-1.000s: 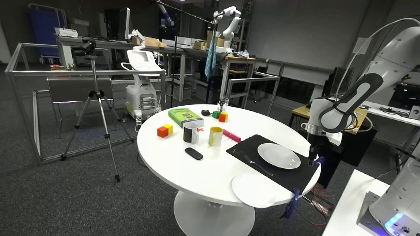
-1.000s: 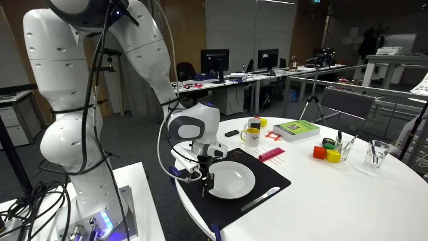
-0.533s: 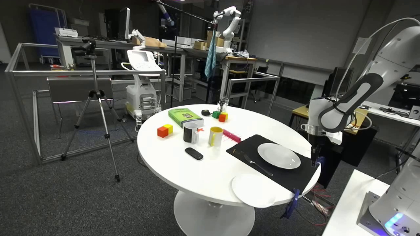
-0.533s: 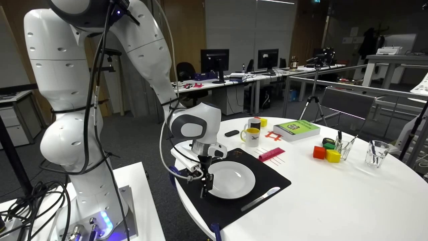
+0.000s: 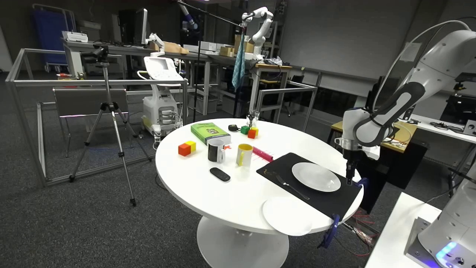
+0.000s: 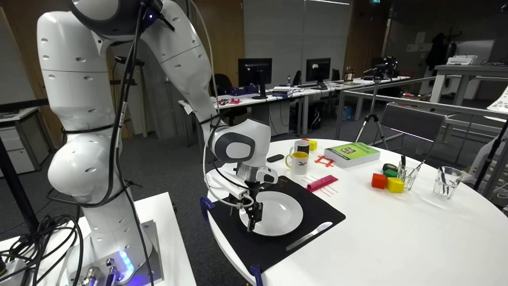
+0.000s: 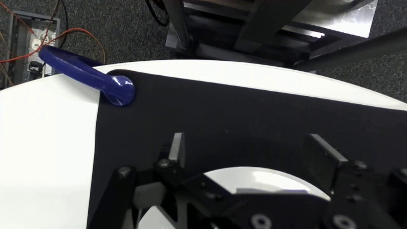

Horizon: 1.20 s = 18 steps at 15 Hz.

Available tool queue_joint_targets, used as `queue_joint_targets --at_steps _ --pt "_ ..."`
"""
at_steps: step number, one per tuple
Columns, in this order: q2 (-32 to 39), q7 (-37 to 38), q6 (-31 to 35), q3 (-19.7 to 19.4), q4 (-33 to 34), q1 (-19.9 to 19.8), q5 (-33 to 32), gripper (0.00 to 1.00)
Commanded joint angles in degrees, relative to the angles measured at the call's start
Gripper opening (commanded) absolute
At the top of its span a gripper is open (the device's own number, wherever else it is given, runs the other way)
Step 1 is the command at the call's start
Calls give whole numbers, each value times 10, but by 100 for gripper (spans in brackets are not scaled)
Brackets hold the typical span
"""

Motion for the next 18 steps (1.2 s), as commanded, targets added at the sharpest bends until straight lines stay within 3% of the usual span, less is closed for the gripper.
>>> queue_joint_targets --at_steps 1,18 --pt "39 -2 -25 9 38 2 -10 100" --pt "122 -38 -47 27 93 -2 -14 100"
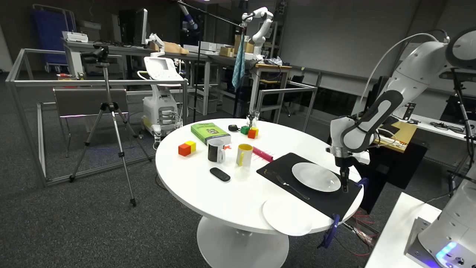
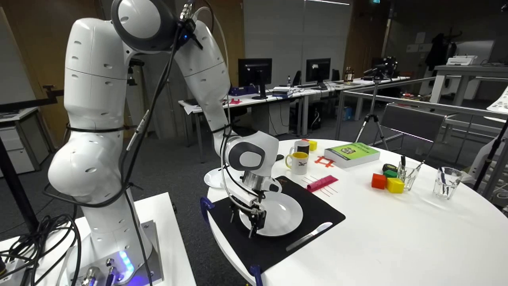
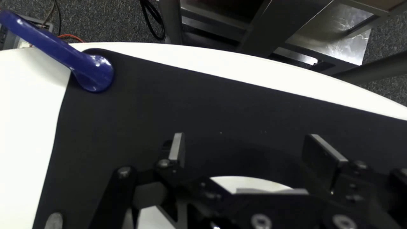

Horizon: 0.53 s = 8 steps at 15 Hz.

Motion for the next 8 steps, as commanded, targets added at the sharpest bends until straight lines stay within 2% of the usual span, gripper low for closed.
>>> queue_joint_targets --at_steps 1,8 --pt "20 -19 -7 3 20 -3 -17 100" --pt "43 -13 21 -8 28 5 -84 100"
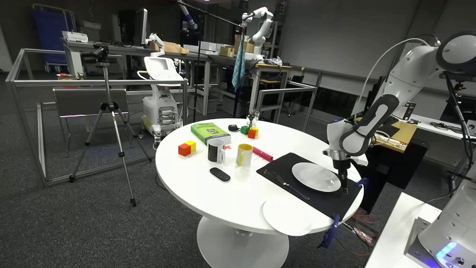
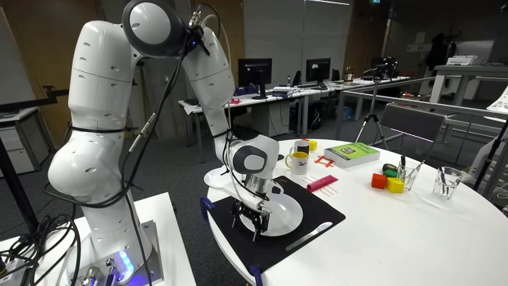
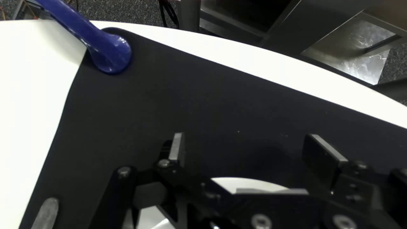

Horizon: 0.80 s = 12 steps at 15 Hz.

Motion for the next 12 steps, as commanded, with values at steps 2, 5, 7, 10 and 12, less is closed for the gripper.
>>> queue_joint_targets --at_steps 2,5,7,10,12 --pt "13 1 24 -10 9 6 -51 100" --pt "19 9 45 -13 9 9 -75 100" --pt "24 11 59 -17 10 9 -87 100" --pt "27 13 77 -21 9 10 -100 100" --pt "29 14 85 -23 9 10 -105 100"
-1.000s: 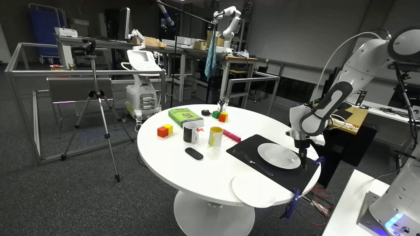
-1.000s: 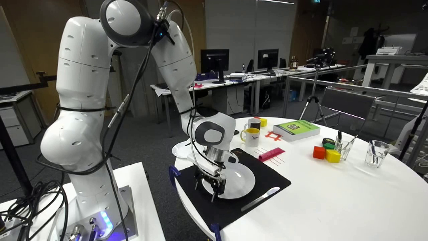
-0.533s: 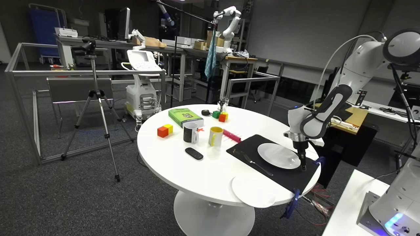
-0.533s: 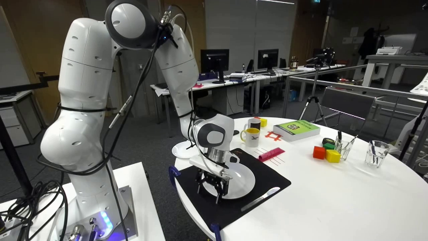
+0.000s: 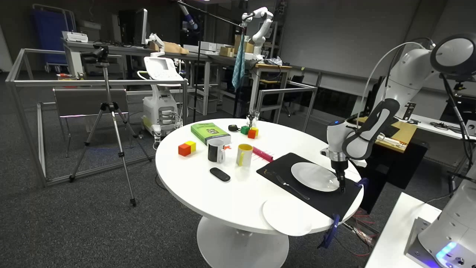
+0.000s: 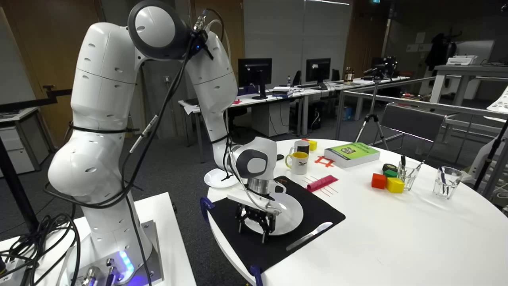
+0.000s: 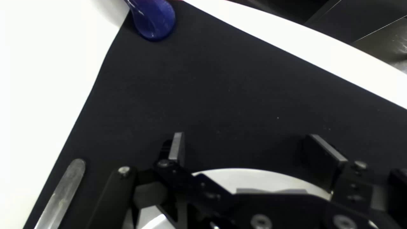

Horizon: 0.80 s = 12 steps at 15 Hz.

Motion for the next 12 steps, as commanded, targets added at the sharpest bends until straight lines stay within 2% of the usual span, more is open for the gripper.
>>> queue_joint_targets --at_steps 1,12 --pt "8 11 22 -12 5 10 -21 100" --pt "8 14 38 -9 9 15 -18 100"
